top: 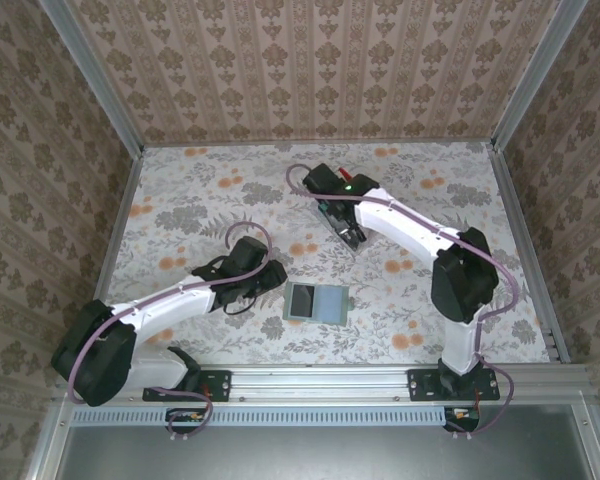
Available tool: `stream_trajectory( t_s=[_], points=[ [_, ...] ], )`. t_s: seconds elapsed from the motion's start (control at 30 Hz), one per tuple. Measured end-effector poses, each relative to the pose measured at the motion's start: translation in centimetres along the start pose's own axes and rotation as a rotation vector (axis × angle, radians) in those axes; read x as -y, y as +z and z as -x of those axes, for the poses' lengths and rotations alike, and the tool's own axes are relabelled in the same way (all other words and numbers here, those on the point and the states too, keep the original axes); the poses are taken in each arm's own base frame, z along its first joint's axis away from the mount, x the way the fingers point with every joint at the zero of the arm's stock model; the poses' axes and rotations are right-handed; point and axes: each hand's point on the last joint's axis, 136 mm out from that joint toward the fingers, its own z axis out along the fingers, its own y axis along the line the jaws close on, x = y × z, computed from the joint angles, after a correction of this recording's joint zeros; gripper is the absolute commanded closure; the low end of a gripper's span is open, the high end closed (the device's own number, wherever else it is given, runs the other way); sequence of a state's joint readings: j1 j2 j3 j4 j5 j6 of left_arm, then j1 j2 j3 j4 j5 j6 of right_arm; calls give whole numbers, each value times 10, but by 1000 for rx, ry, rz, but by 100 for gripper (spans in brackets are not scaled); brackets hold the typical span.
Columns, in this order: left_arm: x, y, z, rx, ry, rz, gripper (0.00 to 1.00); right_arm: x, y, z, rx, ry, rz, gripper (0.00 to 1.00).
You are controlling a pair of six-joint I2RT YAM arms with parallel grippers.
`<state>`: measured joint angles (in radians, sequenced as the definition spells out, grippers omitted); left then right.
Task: Put the credit cards into the card holder
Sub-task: Pick up the credit card from the storage box.
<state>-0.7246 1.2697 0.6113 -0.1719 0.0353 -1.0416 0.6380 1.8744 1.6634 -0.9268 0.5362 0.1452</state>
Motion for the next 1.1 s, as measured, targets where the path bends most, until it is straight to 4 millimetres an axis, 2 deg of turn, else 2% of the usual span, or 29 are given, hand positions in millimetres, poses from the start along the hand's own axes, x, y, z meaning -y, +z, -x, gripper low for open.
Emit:
stream_trajectory(
  t_s=[0.2,0.4,0.47,0.6,0.73,0.97,1.1],
  points=[
    [16,-7,5,5,19,-53,42,7,-34,1,44,178,199,98],
    [42,-21,20,33,25,-189,32,0,-71,-15,106,451,536,97],
    [53,-27,25,35,27,-253,31,-9,-74,-24,101,538,645,97],
    [75,-35,32,22,35,-377,30,-41,-69,-37,43,657,834,97],
    [95,-36,29,-16,56,-477,31,-64,-68,-41,-7,741,975,97],
    [116,-31,25,-76,36,-587,37,-76,-84,-26,7,797,1131,97],
    [125,-37,28,-77,28,-639,49,-77,-90,-20,23,803,1177,97]
  ],
)
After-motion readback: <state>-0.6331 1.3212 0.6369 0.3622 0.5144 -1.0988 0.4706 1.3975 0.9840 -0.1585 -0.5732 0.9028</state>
